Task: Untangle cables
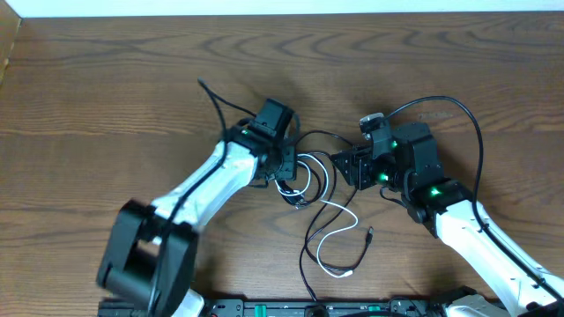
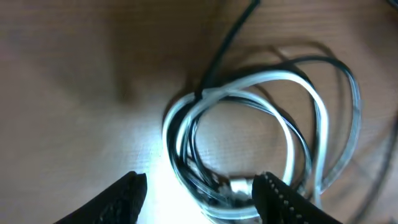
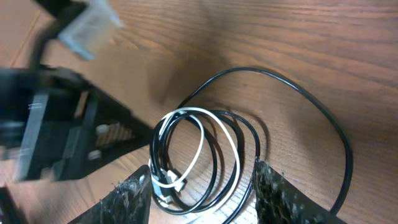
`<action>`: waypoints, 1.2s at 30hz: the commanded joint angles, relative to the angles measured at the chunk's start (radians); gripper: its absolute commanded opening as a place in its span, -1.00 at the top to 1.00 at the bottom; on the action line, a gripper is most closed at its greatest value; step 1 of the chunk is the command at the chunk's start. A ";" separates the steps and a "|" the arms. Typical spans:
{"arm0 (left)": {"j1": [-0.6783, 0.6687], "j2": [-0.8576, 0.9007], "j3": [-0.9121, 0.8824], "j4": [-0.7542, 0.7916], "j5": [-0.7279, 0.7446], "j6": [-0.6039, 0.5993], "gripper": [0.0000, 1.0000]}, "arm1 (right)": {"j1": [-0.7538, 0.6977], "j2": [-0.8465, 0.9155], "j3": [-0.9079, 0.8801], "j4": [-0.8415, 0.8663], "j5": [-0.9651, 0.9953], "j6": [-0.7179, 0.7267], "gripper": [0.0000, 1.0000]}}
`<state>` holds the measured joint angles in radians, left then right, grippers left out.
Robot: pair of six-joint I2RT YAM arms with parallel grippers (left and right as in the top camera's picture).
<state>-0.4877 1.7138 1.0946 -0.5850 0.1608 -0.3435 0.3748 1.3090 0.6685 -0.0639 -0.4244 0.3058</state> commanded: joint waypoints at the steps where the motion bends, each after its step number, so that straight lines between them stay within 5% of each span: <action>1: 0.005 0.076 0.009 0.050 -0.016 0.060 -0.17 | 0.004 0.000 0.005 -0.001 0.007 -0.007 0.03; 9: 0.005 0.189 0.009 0.082 -0.020 0.063 -0.06 | 0.004 0.000 0.005 0.000 0.008 -0.007 0.03; 10: 0.005 0.196 0.009 0.080 -0.020 0.063 0.23 | 0.004 0.000 0.005 0.000 0.008 -0.007 0.03; 11: 0.005 0.196 0.009 0.079 -0.020 0.063 0.32 | 0.004 0.000 0.005 0.000 0.007 -0.007 0.04; 12: 0.005 0.193 0.009 0.079 -0.010 0.062 0.74 | 0.004 0.000 0.005 0.000 0.007 -0.007 0.03; 13: 0.005 0.192 0.009 0.079 -0.002 0.062 0.85 | 0.004 0.000 0.005 0.000 0.007 -0.007 0.03; 29: 0.005 -0.307 0.023 0.071 0.120 0.024 0.85 | 0.013 0.000 0.005 0.000 -0.057 -0.007 0.04; 36: 0.004 -0.322 0.022 0.062 0.120 0.023 0.85 | 0.039 0.000 0.005 0.019 -0.106 -0.007 0.03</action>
<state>-0.4854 1.3876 1.1095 -0.5182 0.2646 -0.3134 0.4015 1.3094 0.6685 -0.0547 -0.4892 0.3058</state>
